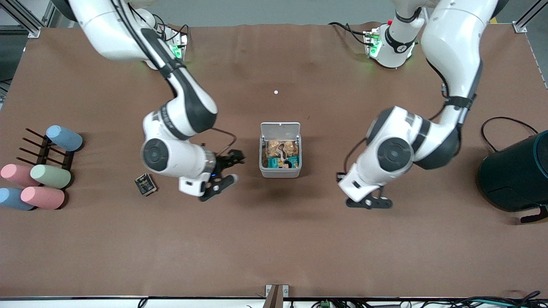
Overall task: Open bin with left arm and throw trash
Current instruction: 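Lower the tape into the bin with the left gripper while the right gripper returns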
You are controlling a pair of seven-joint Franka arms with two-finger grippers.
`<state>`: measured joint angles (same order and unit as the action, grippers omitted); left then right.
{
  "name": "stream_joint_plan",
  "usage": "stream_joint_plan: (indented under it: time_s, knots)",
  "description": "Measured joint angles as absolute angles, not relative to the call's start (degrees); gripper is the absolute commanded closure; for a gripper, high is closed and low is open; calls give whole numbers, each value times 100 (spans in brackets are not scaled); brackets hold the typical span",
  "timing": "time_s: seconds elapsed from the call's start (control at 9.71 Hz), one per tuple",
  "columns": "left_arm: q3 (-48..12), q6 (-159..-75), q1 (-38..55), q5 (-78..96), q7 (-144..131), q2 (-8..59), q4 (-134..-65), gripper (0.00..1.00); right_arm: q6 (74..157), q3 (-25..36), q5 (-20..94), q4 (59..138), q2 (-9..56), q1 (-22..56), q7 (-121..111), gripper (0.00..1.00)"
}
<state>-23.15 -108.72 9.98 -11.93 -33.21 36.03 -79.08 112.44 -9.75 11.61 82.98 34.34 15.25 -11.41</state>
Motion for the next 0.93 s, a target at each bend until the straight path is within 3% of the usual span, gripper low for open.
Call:
stream_joint_plan:
  time_s: [0.21,0.72,0.82,0.93]
  knots:
    - [-2667,-10854,1332,-1194,-4321,3581,-7902,100,11015,-959,339,8308,3361,1077,-1405,0]
    - [-2684,-11210,2013,-1194,-5614,3873,-7815,100,11288,-935,-1205,8531,3369,528,-1433,0]
    - [-2683,-11285,2092,-1194,-5716,3923,-7805,96,11645,-929,-1257,8760,3376,353,-1439,0]
    - [-2683,-11341,2159,-1194,-5859,3969,-7805,79,11974,-925,-1292,9008,3385,169,-1539,0]
